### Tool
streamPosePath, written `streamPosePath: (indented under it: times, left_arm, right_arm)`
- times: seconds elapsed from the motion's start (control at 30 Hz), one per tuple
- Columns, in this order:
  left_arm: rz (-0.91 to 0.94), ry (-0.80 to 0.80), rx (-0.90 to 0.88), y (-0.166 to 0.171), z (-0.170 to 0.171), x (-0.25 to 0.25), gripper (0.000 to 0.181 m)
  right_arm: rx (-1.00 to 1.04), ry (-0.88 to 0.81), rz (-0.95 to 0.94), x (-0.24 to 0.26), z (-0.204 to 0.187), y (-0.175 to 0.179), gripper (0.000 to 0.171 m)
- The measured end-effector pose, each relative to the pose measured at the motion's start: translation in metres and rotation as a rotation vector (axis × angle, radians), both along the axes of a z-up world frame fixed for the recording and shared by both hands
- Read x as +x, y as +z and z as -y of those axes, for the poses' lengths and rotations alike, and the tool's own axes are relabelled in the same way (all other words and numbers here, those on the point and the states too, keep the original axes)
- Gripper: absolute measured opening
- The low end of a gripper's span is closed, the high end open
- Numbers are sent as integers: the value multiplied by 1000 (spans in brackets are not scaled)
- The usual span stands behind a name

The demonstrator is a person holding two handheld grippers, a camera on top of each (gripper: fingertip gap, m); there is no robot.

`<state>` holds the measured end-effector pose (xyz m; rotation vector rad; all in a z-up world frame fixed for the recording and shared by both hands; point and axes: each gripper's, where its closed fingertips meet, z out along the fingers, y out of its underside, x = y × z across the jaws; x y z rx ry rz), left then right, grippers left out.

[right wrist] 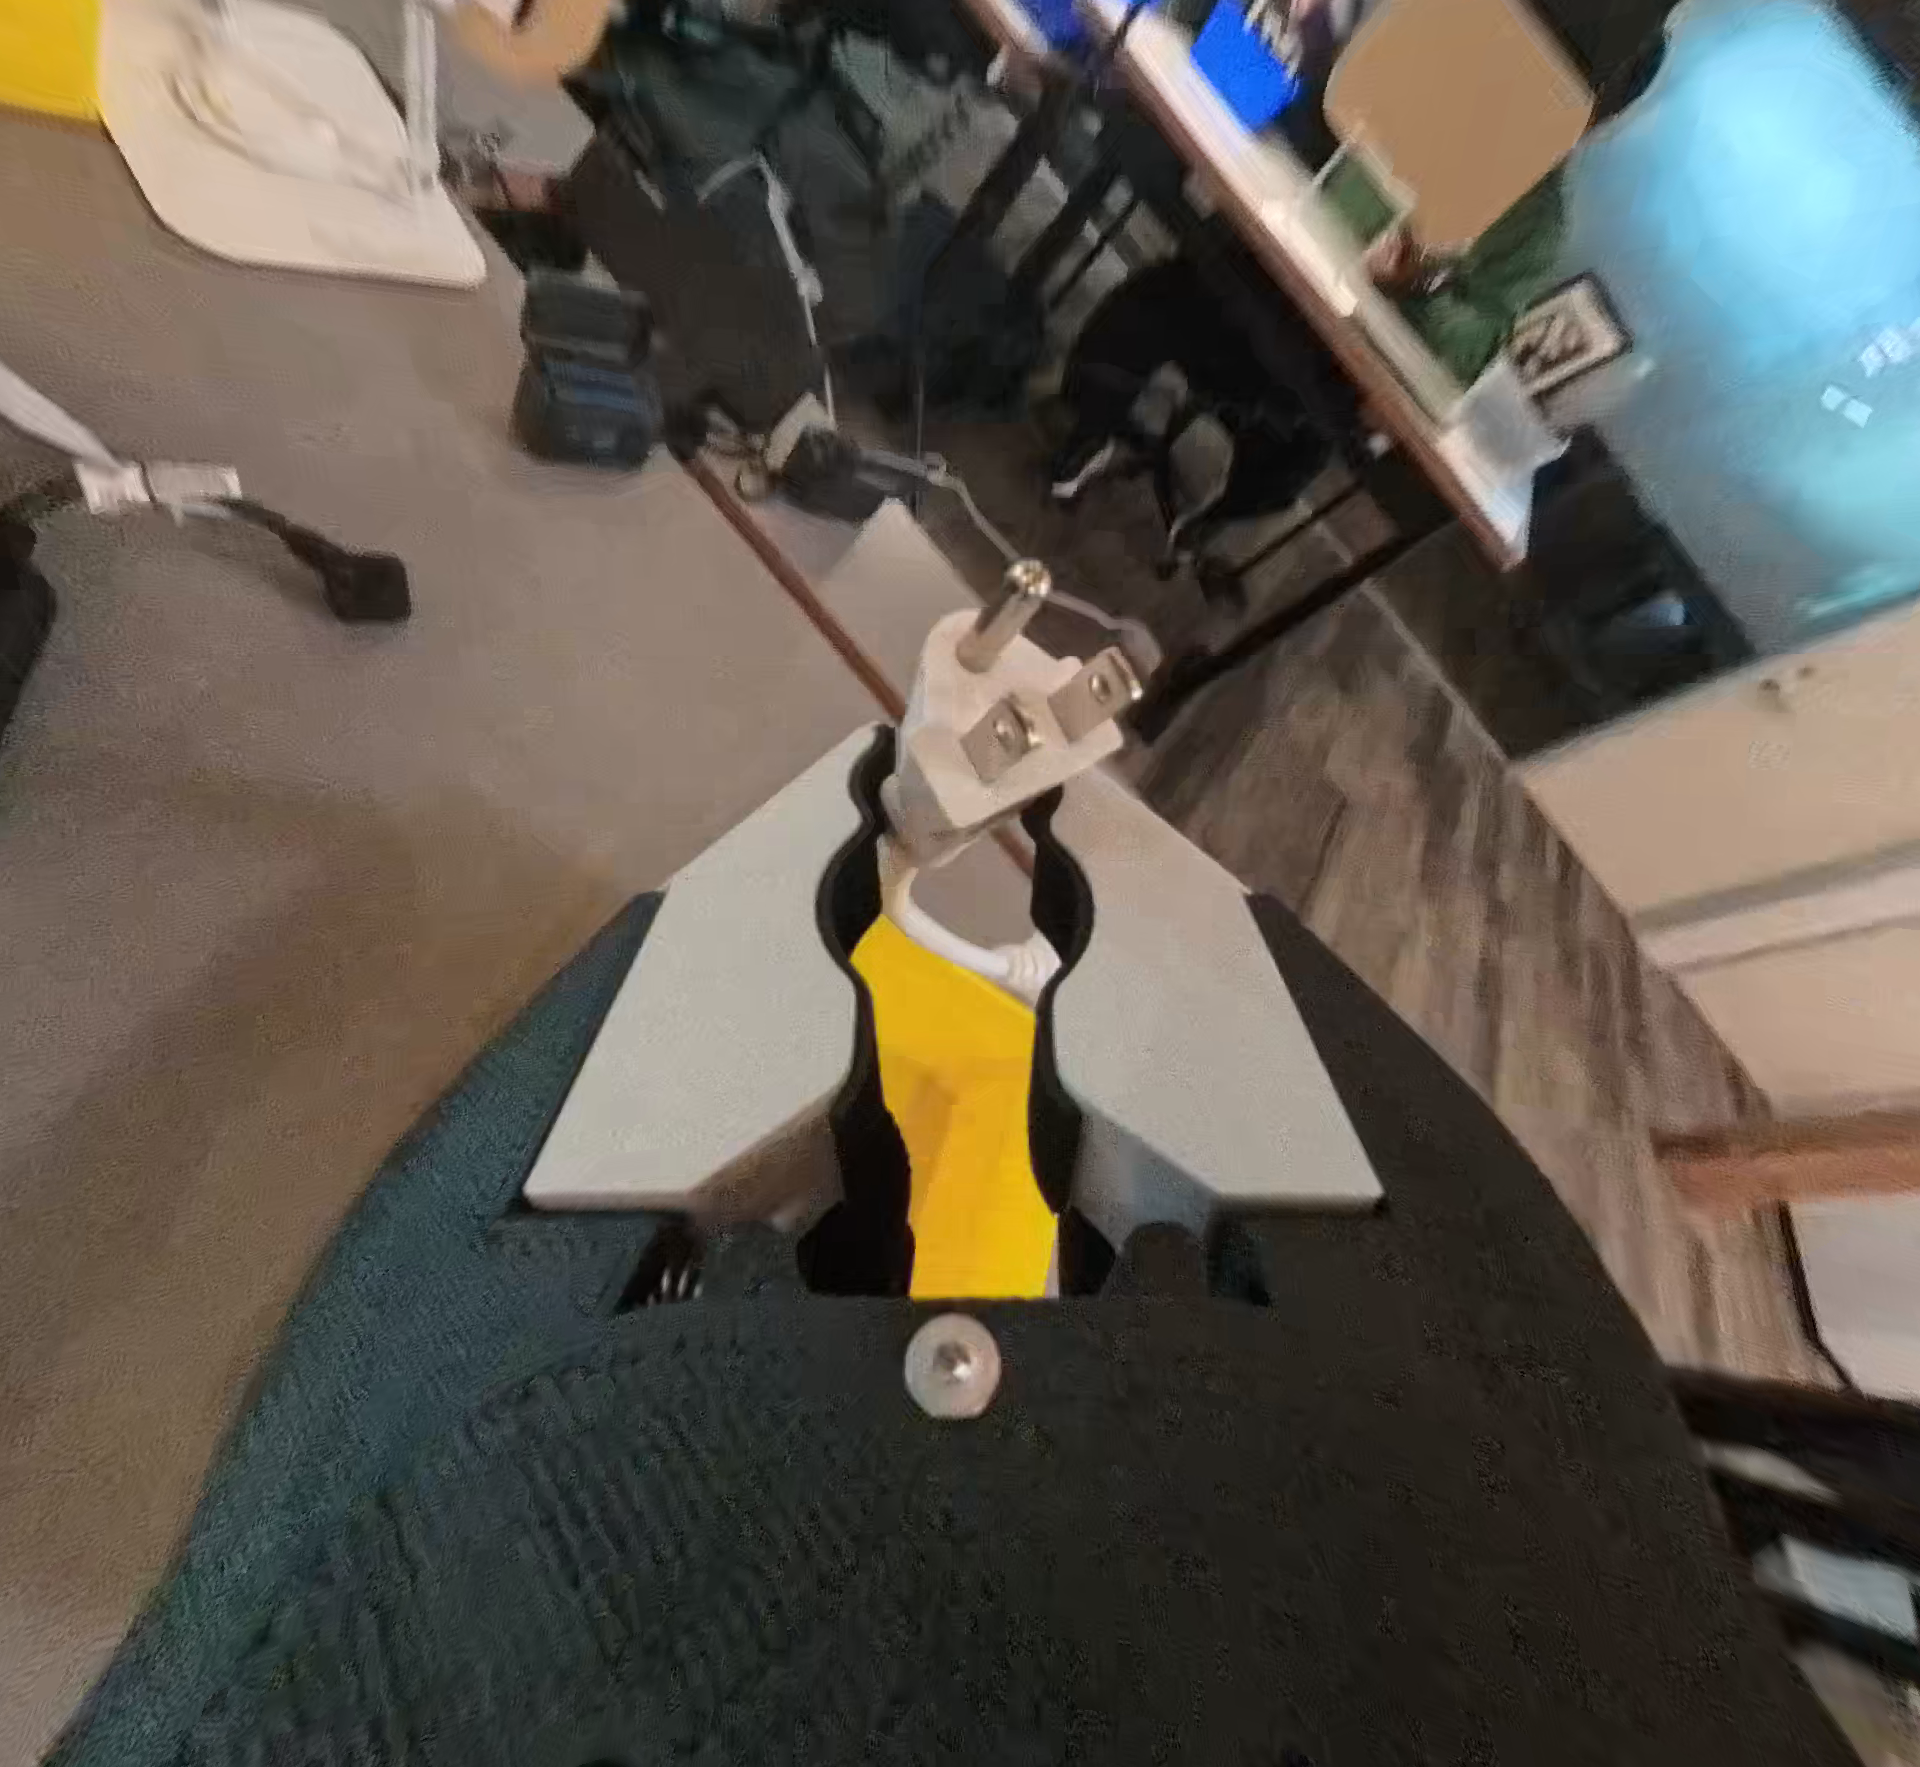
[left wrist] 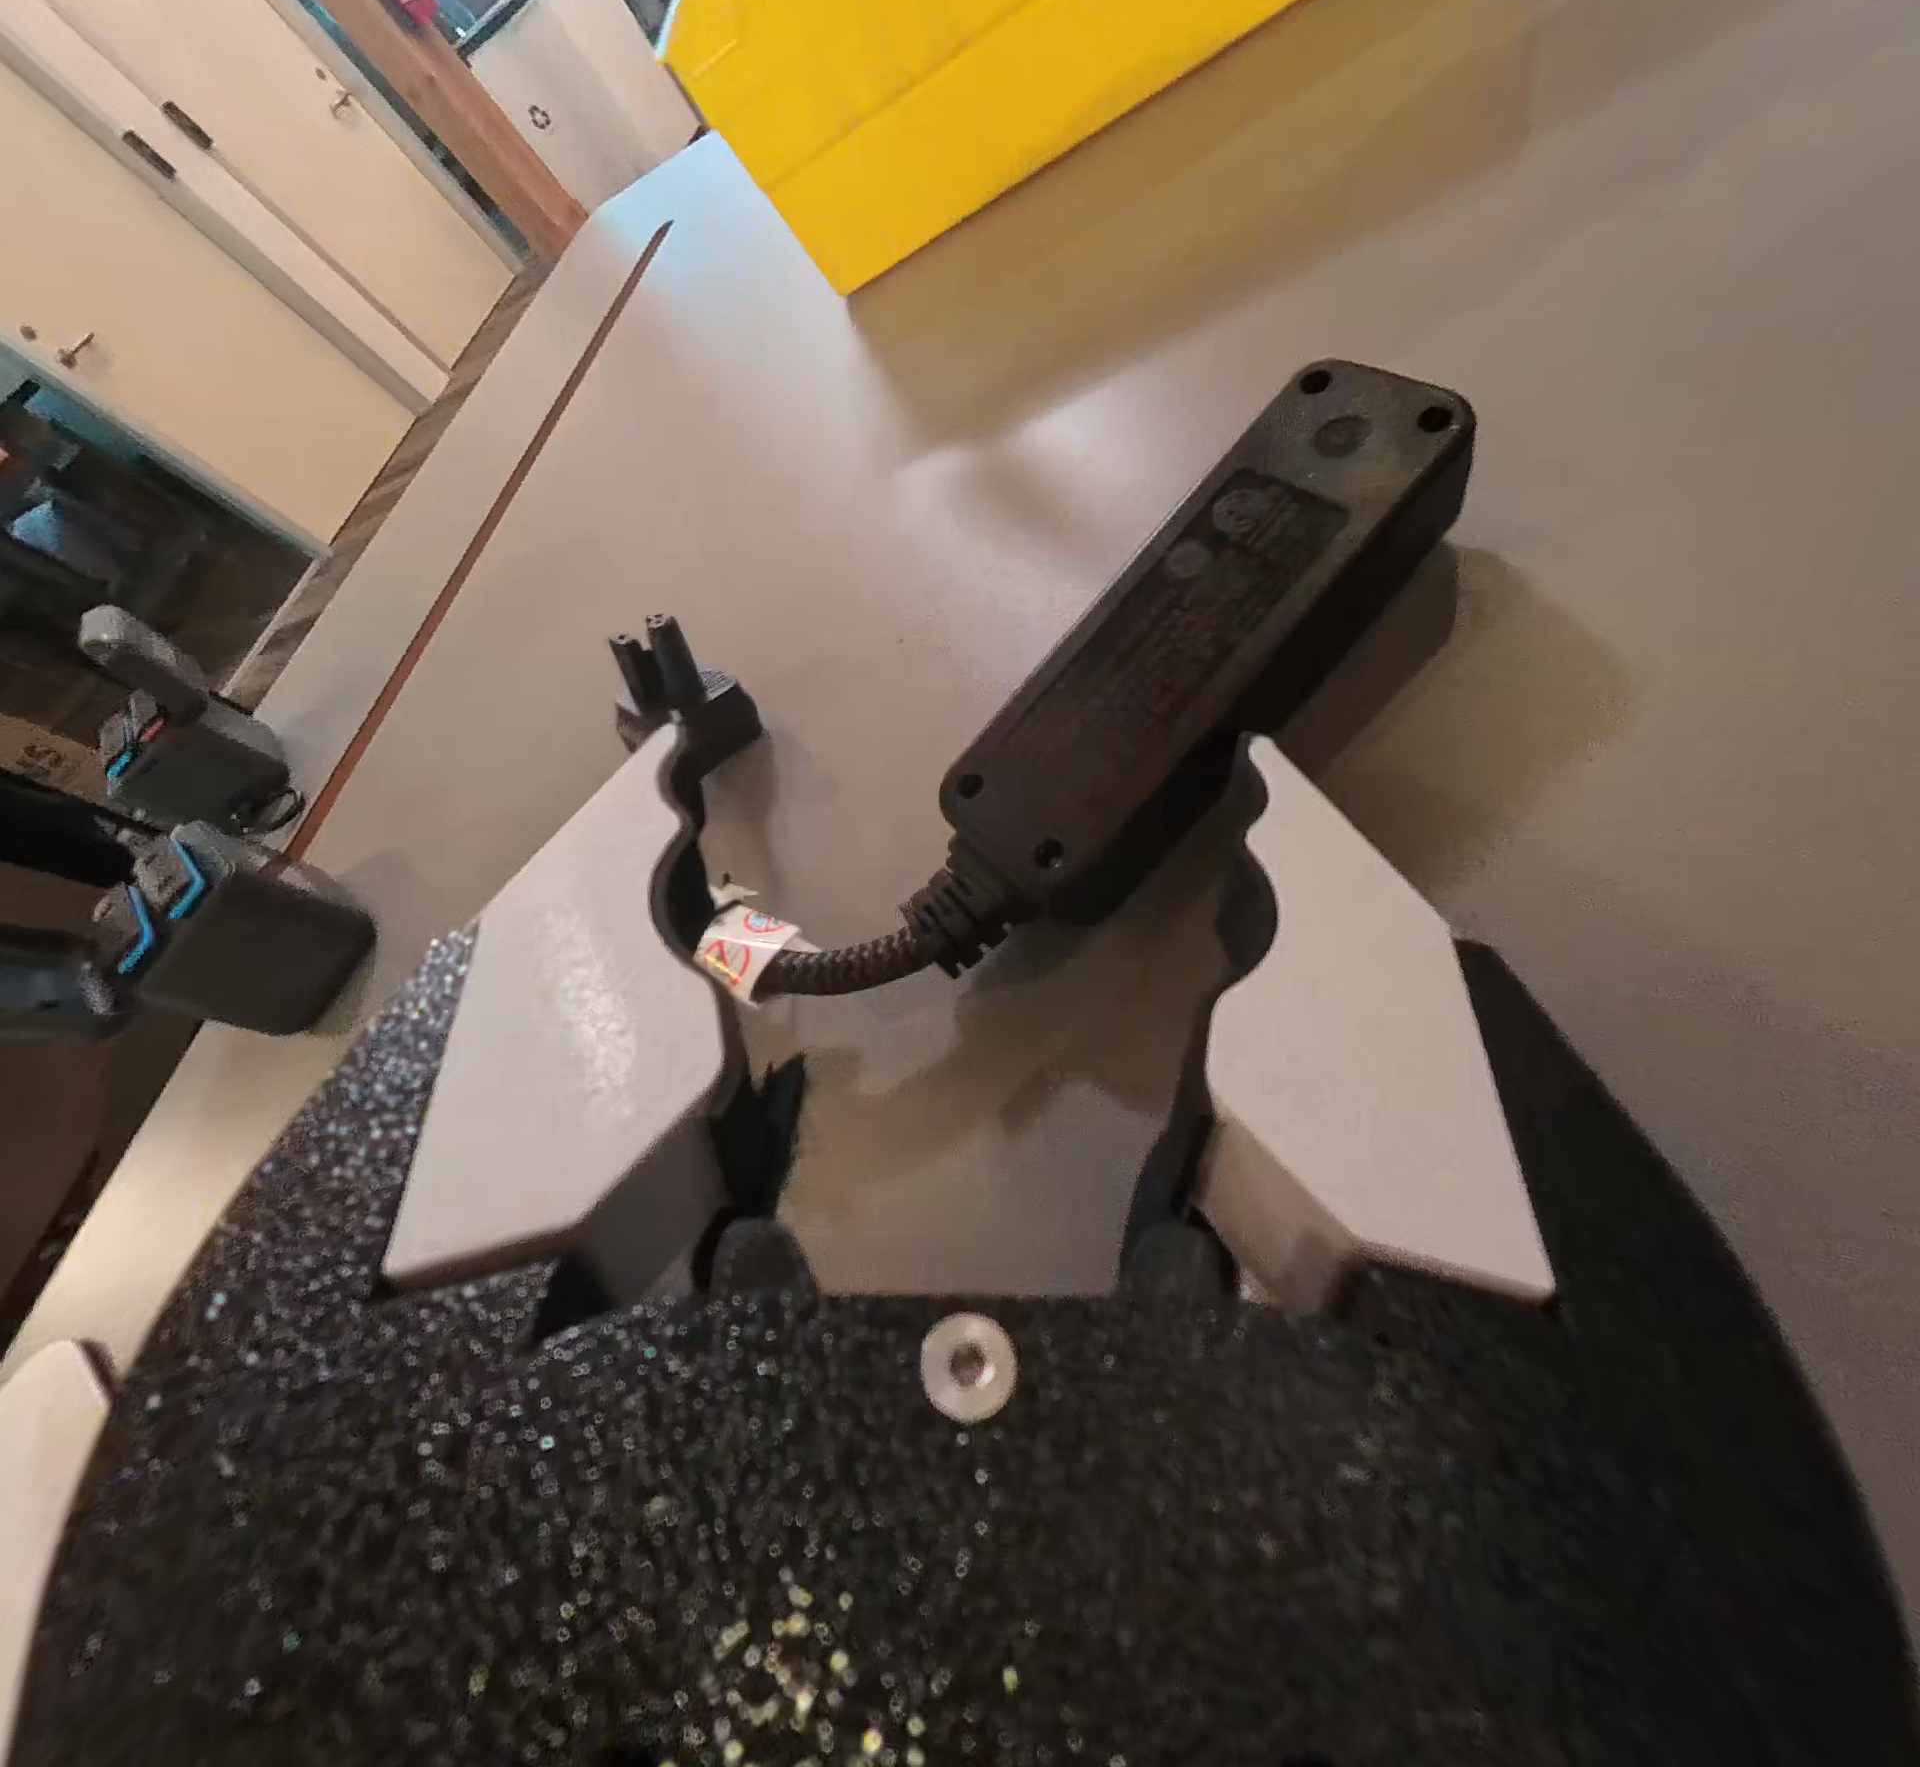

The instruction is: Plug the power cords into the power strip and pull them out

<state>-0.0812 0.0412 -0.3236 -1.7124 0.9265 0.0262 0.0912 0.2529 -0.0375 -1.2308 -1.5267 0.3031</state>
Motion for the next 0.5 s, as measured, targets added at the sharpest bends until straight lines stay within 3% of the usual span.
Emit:
streamPosePath:
  times: [0.23,0.3,0.37,0.4,0.43,0.5]
  left_arm:
    - [0,18,58,5,-2,-1,104]
    - [0,25,60,6,-2,-2,105]
    - [4,45,61,6,-2,-6,110]
    - [4,57,65,7,-2,-9,112]
    - [2,71,72,8,-2,-13,116]
    - [3,90,93,12,-2,-19,120]
  right_arm:
    - [-214,-287,516,33,-47,-146,27]
    - [-211,-349,607,38,-54,-173,53]
    - [-68,-429,600,35,-57,-162,86]
    - [-23,-419,527,22,-46,-150,102]
    - [-30,-352,432,1,-22,-142,102]
    - [-193,-58,251,-57,61,-147,102]
